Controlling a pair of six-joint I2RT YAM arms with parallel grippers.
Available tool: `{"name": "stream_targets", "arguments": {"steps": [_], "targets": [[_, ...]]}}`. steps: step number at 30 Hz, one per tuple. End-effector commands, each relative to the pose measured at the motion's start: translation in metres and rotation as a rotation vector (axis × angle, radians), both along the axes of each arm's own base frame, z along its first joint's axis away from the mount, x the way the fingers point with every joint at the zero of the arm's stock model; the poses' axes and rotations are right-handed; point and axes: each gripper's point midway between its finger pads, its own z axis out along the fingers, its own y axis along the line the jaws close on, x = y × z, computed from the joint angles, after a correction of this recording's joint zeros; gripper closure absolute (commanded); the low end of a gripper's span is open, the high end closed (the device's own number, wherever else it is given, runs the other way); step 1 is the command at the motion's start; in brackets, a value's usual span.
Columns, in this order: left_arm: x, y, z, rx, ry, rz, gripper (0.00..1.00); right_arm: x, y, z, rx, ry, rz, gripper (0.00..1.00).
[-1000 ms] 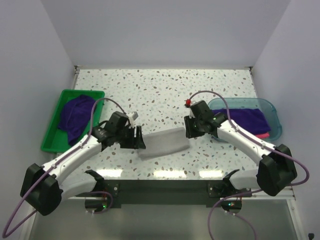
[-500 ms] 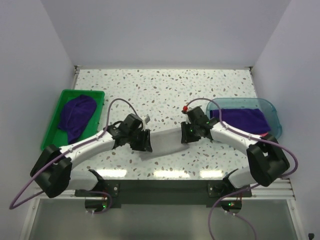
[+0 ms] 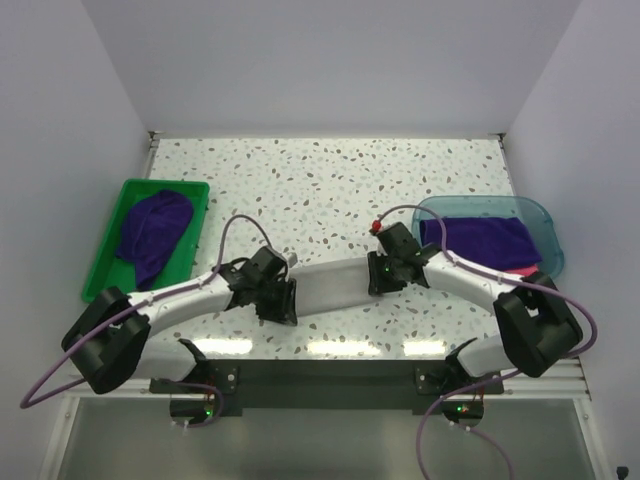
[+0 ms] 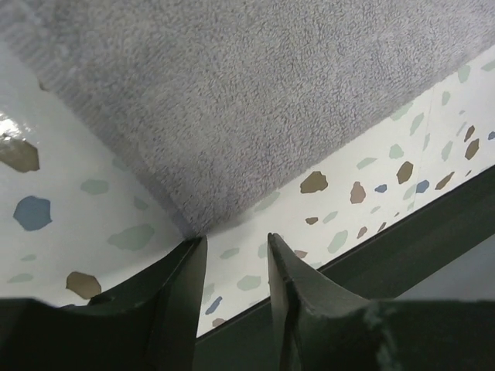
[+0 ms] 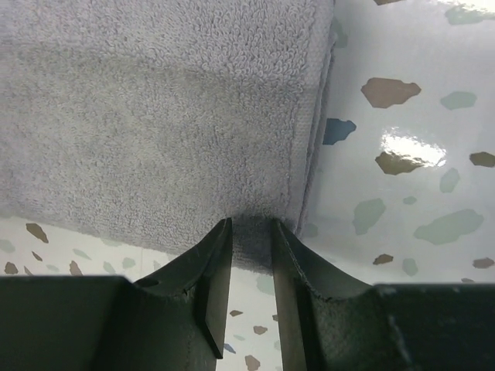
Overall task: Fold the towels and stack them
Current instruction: Fold the towel
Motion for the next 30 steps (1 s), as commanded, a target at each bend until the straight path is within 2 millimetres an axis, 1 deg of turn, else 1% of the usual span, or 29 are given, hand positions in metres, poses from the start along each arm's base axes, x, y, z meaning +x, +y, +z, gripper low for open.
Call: {"name": "stream_targets", "arguments": {"steps": [1,2,3,4,5,6,8,9,10,11,12,13,14,15,16,17,18,19,20,22,23,26,27,28,30], "targets": [[0.016,-0.008,0.031,-0.042,-0.085,0.019,0.56,0.016,-0.005,0.033,-0.027,-0.092,0.005,0.69],[0.018,-0.007,0.038,-0.036,-0.095,0.027,0.55,0.024,0.0,0.046,-0.017,-0.121,0.011,0.69],[0.029,-0.014,0.057,-0.065,-0.141,0.032,0.54,0.029,0.001,0.053,-0.014,-0.138,0.018,0.69],[0.033,-0.017,0.066,-0.072,-0.157,0.036,0.52,0.032,0.004,0.057,-0.009,-0.143,0.023,0.69],[0.038,-0.014,0.073,-0.055,-0.174,0.05,0.51,0.04,0.01,0.067,0.008,-0.168,0.025,0.69],[0.047,-0.02,0.089,-0.073,-0.211,0.058,0.51,0.043,0.012,0.069,0.015,-0.172,0.028,0.69],[0.059,-0.018,0.098,-0.05,-0.256,0.083,0.52,0.054,0.018,0.066,0.014,-0.182,0.027,0.69],[0.066,-0.019,0.102,-0.045,-0.279,0.093,0.54,0.059,0.02,0.065,0.011,-0.187,0.024,0.7],[0.071,-0.017,0.1,-0.032,-0.294,0.107,0.59,0.063,0.022,0.062,0.007,-0.192,0.023,0.7],[0.079,-0.018,0.1,-0.031,-0.321,0.128,0.6,0.072,0.023,0.058,-0.005,-0.211,0.013,0.71],[0.083,-0.014,0.087,0.0,-0.322,0.143,0.62,0.076,0.024,0.054,-0.008,-0.211,0.009,0.71],[0.091,-0.018,0.084,-0.017,-0.341,0.157,0.63,0.08,0.023,0.05,-0.022,-0.216,0.0,0.71],[0.093,-0.015,0.068,0.009,-0.319,0.165,0.65,0.086,0.025,0.042,-0.032,-0.214,-0.005,0.72],[0.096,-0.014,0.06,0.018,-0.316,0.171,0.66,0.088,0.025,0.037,-0.037,-0.206,-0.006,0.72],[0.103,-0.014,0.054,0.025,-0.328,0.186,0.67,0.09,0.027,0.034,-0.034,-0.206,-0.006,0.73],[0.105,-0.01,0.039,0.061,-0.312,0.188,0.69,0.09,0.028,0.028,-0.037,-0.194,-0.01,0.73],[0.108,-0.005,0.028,0.088,-0.31,0.193,0.72,0.089,0.027,0.021,-0.046,-0.179,-0.015,0.73],[0.117,0.0,0.021,0.118,-0.341,0.214,0.74,0.088,0.025,0.014,-0.051,-0.174,-0.021,0.73],[0.118,0.005,0.005,0.163,-0.323,0.211,0.74,0.087,0.025,0.011,-0.053,-0.168,-0.034,0.74],[0.126,0.016,-0.01,0.211,-0.328,0.235,0.76,0.086,0.022,0.001,-0.068,-0.16,-0.05,0.74],[0.126,0.021,-0.022,0.245,-0.309,0.231,0.77,0.086,0.021,-0.002,-0.067,-0.152,-0.068,0.74],[0.134,0.039,-0.034,0.301,-0.291,0.248,0.78,0.085,0.023,-0.004,-0.051,-0.138,-0.1,0.74],[0.14,0.048,-0.035,0.312,-0.287,0.271,0.78,0.085,0.023,-0.003,-0.046,-0.138,-0.11,0.73],[0.143,0.052,-0.035,0.316,-0.285,0.278,0.78,0.088,0.025,0.0,-0.038,-0.142,-0.117,0.73],[0.153,0.063,-0.029,0.329,-0.304,0.293,0.77,0.09,0.029,0.004,-0.022,-0.142,-0.132,0.73]]}}
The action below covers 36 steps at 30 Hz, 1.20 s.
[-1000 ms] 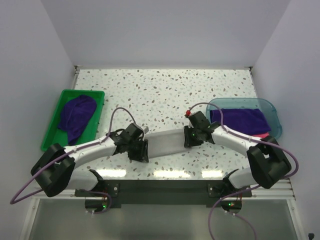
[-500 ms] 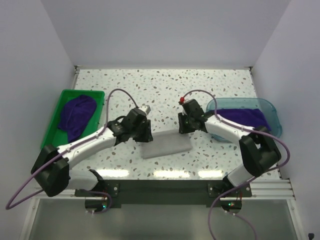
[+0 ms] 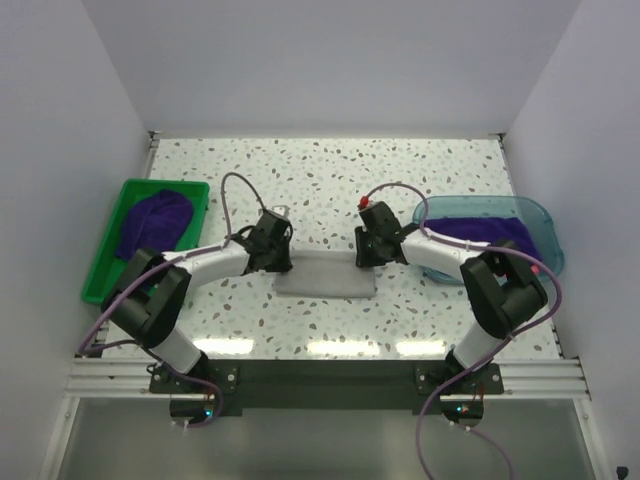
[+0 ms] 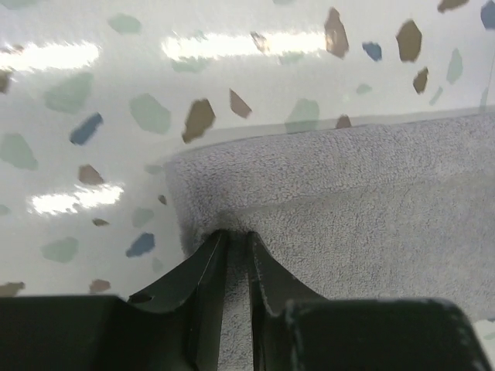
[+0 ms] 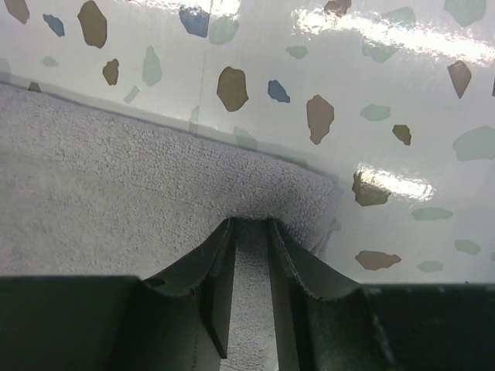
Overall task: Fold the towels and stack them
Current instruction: Fold the towel, then neatly place the folded towel into the bin
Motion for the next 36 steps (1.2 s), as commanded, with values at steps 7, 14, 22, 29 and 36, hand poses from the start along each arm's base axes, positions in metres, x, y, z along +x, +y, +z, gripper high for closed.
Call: {"name": "stream_targets", "arguments": {"steps": [7,14,22,29,36], "targets": [[0.031,0.033,0.029,0.206,-0.069,-0.082,0.47,0.031,0.008,0.063,0.043,-0.106,-0.063,0.48],[0.019,-0.029,0.089,0.207,-0.199,-0.273,0.14,0.023,-0.042,0.1,0.023,-0.113,-0.128,0.18],[-0.039,-0.129,0.1,0.054,-0.252,-0.546,0.1,-0.011,-0.096,0.127,-0.083,-0.177,-0.231,0.01],[-0.051,-0.176,0.067,0.109,-0.216,-0.672,0.14,-0.024,-0.133,0.128,-0.157,-0.196,-0.362,0.01],[-0.048,-0.187,0.036,0.193,-0.185,-0.7,0.31,-0.034,-0.141,0.124,-0.153,-0.188,-0.405,0.01]]}}
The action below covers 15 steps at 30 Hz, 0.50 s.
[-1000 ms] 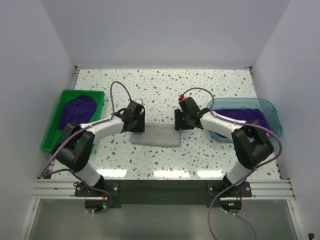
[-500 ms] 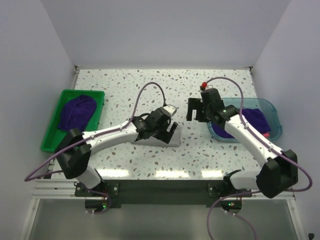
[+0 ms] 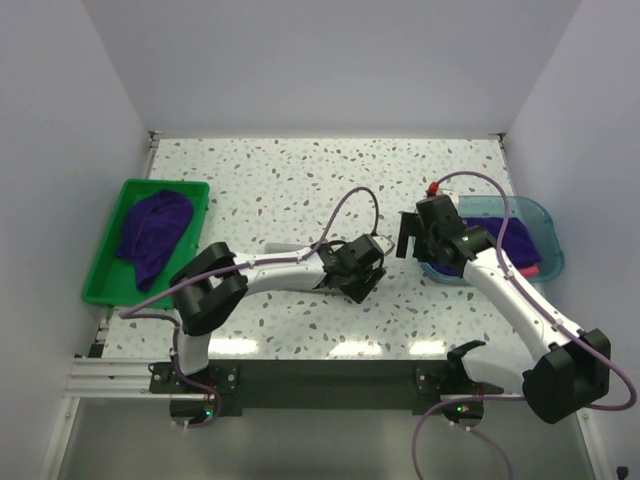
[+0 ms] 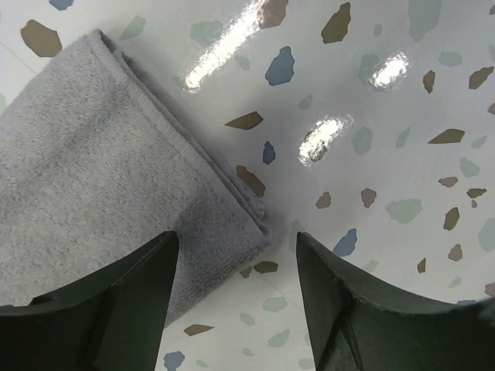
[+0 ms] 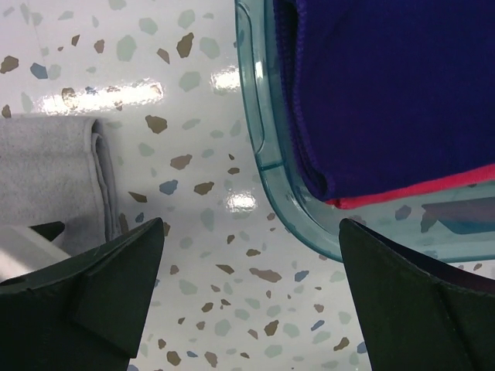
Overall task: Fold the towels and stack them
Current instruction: Neatly place the folded towel into the bin
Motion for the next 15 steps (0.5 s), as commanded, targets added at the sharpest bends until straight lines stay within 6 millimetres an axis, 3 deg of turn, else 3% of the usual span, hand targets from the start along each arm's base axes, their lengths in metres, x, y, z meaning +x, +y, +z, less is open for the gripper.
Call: {"name": "stream_targets", "arguments": {"steps": [1,4,10,13,15], "targets": [[0.009,-0.016,0.006,-0.004,-0.053,-0.029,0.33,-0.005,-0.011,0.006,0.0,-0.029,-0.063,0.01],[0.004,-0.02,0.0,0.015,-0.057,-0.046,0.37,-0.006,-0.013,0.005,0.001,-0.025,-0.071,0.01],[-0.003,-0.013,-0.032,0.106,-0.045,-0.044,0.46,-0.006,-0.011,0.001,0.025,-0.016,-0.069,0.01],[-0.003,-0.001,-0.046,0.16,-0.049,-0.008,0.62,-0.005,-0.008,0.0,0.039,-0.015,-0.065,0.01],[-0.002,0.005,-0.05,0.177,-0.055,0.009,0.78,-0.004,-0.006,0.001,0.047,-0.018,-0.062,0.01]]}}
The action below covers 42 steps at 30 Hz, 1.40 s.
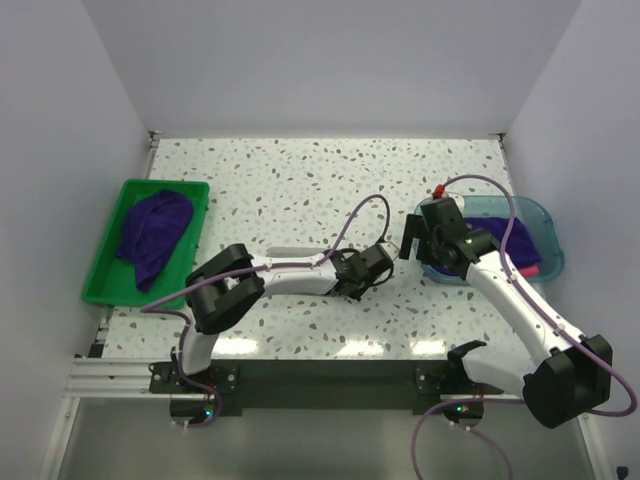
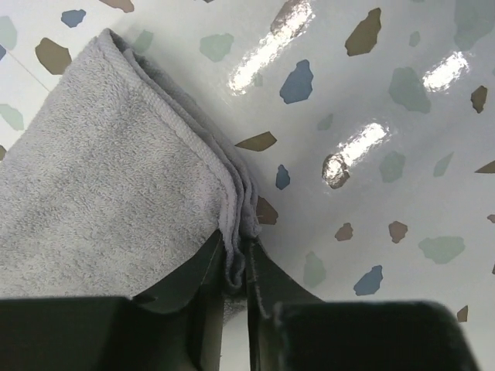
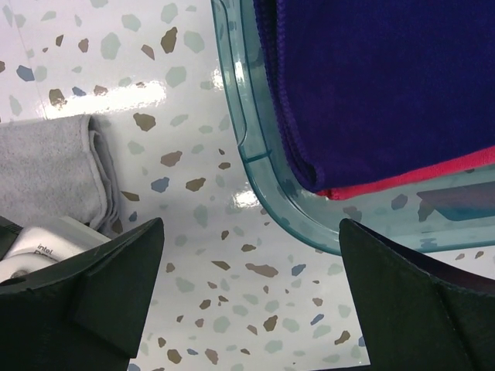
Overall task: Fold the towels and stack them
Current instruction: Neatly place the folded towel into the bin
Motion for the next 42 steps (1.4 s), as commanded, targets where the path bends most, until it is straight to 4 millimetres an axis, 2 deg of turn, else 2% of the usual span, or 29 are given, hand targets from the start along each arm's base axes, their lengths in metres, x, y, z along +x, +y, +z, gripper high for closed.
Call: {"name": "stream_targets", "arguments": {"steps": [1,2,3,8,13,15,16,19,23,28,35,42], "targets": [[-0.003,0.016,-0.025,0.076,0.003,0.041,0.84,0.005,0.004,0.007,0.042,-0.036,-0.018,0.01],[-0.002,0.016,-0.023,0.074,-0.005,0.048,0.95,0.006,0.007,0.007,0.053,-0.036,-0.014,0.01],[0.001,0.016,-0.019,0.061,-0.019,0.058,1.0,0.006,0.009,0.008,0.062,-0.037,-0.009,0.01],[0.01,0.02,0.015,-0.089,-0.032,0.101,1.0,0.014,0.029,0.017,0.147,-0.034,0.024,0.02],[0.014,0.026,0.038,-0.227,-0.017,0.119,1.0,0.025,0.062,0.028,0.294,0.001,0.06,0.02],[0.02,0.029,0.044,-0.273,-0.02,0.133,1.0,0.032,0.072,0.028,0.343,0.006,0.055,0.02],[0.02,0.033,0.045,-0.293,-0.006,0.142,1.0,0.036,0.087,0.033,0.42,0.005,0.067,0.02],[0.022,0.037,0.048,-0.319,-0.001,0.16,1.0,0.047,0.108,0.027,0.529,0.035,0.049,0.02],[0.022,0.042,0.053,-0.345,-0.005,0.176,1.0,0.06,0.119,0.022,0.601,0.024,-0.003,0.03],[0.022,0.046,0.059,-0.381,-0.007,0.202,1.0,0.068,0.129,-0.003,0.667,0.057,-0.059,0.03],[0.023,0.043,0.061,-0.399,0.001,0.213,1.0,0.056,0.145,-0.055,0.746,0.149,-0.098,0.05],[0.028,0.034,0.057,-0.391,0.01,0.211,1.0,0.049,0.17,-0.074,0.767,0.19,-0.075,0.05]]}}
